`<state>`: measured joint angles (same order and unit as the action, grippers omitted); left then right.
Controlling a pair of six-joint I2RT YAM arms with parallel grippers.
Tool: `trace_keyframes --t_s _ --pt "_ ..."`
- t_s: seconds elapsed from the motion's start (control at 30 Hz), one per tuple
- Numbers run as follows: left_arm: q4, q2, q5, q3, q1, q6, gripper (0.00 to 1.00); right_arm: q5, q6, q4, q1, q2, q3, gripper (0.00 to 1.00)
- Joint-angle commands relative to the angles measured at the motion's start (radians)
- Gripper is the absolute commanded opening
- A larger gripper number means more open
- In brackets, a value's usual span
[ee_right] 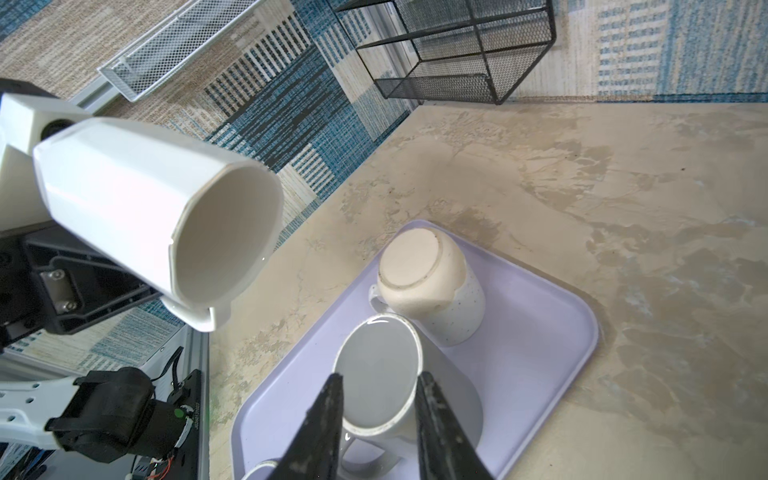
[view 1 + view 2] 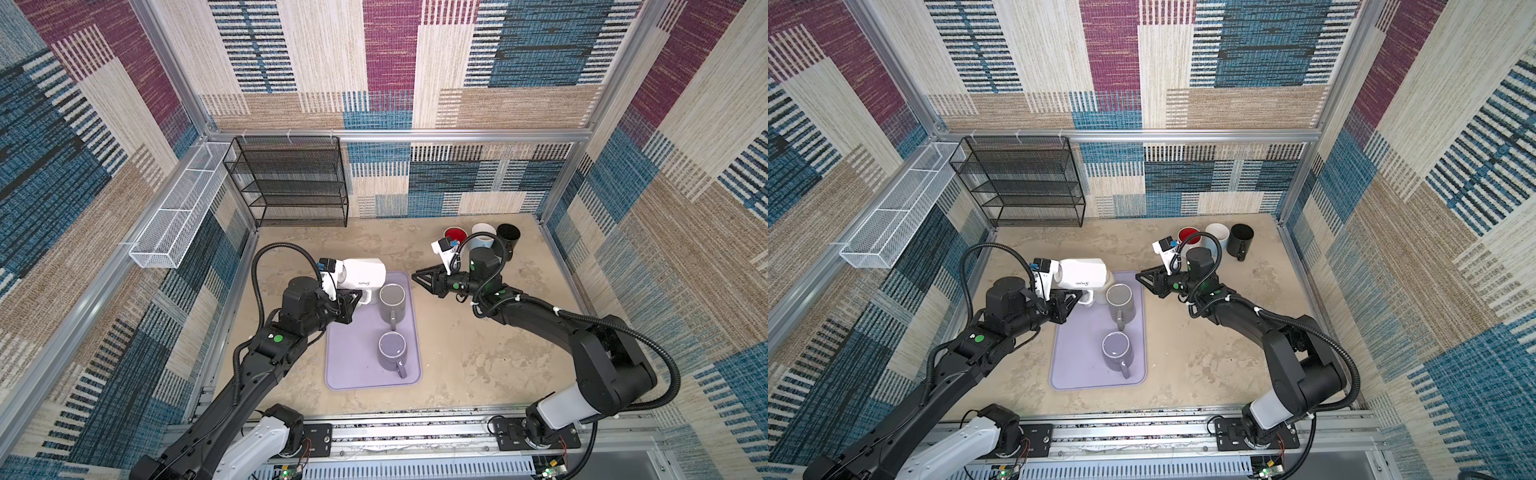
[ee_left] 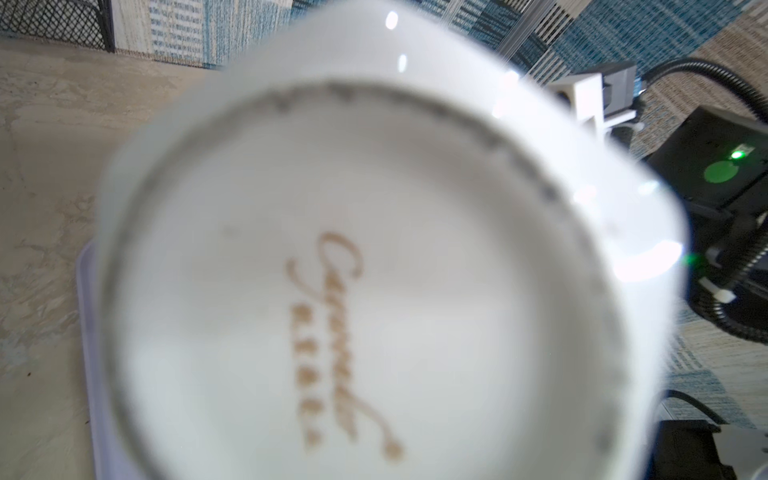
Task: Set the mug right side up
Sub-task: 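Lift the octagonal mug off the tray with the left gripper, tilting it sideways, then move the right gripper to the mug's handle while the left gripper holds it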
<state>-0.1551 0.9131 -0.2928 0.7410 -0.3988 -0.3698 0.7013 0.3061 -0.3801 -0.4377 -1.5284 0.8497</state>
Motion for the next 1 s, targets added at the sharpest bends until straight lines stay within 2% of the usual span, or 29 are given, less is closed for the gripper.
trace_keyframes --t_s 0.0,0.27,0.57,0.97 --pt "0.161 -0.008 -0.046 0.007 0.003 -0.015 0.00 0.047 0.054 -0.133 -0.013 0.014 -0.018 0.33" --pt "0.305 -0.014 -0.103 -0.017 0.012 -0.073 0.00 0.075 0.118 -0.268 -0.054 0.021 -0.045 0.35" --pt "0.445 -0.011 -0.109 -0.028 0.019 -0.124 0.00 0.142 0.187 -0.367 -0.067 0.015 -0.020 0.38" --pt "0.641 0.002 -0.193 -0.071 0.021 -0.191 0.00 0.185 0.243 -0.480 -0.115 0.002 0.025 0.44"
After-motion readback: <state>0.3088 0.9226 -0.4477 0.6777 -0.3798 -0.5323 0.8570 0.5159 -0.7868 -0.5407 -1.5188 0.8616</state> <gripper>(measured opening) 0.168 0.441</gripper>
